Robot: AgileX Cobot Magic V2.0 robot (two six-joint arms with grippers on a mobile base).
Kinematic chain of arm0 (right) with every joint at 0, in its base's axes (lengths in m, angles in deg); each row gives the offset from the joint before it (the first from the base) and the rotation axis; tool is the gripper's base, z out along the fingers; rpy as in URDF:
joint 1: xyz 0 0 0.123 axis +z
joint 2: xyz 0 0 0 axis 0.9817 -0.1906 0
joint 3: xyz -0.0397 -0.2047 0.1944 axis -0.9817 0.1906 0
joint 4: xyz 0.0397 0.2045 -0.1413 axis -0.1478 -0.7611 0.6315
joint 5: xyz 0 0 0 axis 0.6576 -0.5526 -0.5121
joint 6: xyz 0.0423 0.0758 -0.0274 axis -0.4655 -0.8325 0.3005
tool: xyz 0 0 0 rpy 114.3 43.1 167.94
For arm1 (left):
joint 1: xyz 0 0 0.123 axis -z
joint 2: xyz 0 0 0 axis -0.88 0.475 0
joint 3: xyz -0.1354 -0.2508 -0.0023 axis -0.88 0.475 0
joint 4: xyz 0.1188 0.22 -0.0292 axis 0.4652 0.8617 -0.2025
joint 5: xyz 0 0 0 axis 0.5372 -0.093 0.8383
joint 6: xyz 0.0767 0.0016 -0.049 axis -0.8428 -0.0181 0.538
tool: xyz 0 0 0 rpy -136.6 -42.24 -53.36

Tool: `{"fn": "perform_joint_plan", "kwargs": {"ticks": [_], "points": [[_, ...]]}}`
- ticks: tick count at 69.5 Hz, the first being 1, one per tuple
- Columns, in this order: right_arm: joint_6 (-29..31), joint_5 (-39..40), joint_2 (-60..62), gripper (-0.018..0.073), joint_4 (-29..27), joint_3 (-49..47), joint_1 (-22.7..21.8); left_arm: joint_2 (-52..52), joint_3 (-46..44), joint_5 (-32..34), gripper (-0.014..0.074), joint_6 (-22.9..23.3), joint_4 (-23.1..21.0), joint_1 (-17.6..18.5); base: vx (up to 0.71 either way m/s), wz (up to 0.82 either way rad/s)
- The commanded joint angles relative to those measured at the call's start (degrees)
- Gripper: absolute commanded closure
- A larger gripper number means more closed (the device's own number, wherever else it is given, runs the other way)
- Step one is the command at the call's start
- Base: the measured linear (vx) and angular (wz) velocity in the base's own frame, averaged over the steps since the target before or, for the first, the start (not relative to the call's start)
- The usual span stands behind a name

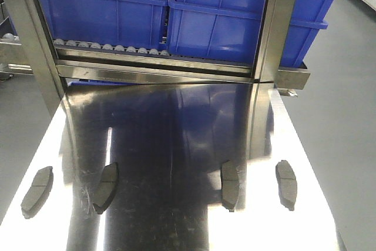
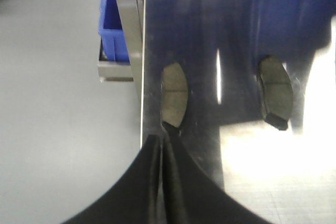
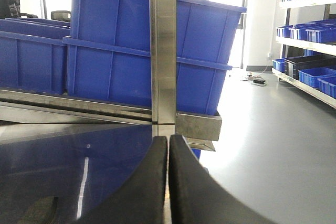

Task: Move and align brake pads A on conveyor

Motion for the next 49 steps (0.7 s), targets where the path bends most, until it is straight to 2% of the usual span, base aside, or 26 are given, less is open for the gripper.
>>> {"fn": "perform_joint_plan", "kwargs": {"ticks": [1, 10, 18, 38, 49], "points": [[0.0, 4.3, 0.5, 0.0571, 0.1, 0.6, -0.4, 0.9, -2.0, 3.3, 0.0602, 0.4, -0.9, 0.2, 0.0, 0.0], [0.0, 4.3, 0.5, 0.0571, 0.1, 0.6, -0.4, 1.6, -2.0, 0.8, 0.0591, 0.4, -0.9, 0.2, 0.0, 0.0], [0.0, 4.3, 0.5, 0.0571, 0.1, 0.6, -0.4, 3.6, -2.0, -0.2, 0.0542, 0.4, -0.9, 0.2, 0.0, 0.0], [0.0, 4.3, 0.5, 0.0571, 0.1, 0.6, -0.4, 8.0, -2.0, -0.5, 0.0251, -0.1, -0.9, 0.2, 0.0, 0.0], [0.0, 4.3, 0.5, 0.0571, 0.1, 0.6, -0.4, 8.0, -2.0, 1.1, 0.0139, -1.8, -0.9, 0.2, 0.0, 0.0]]}}
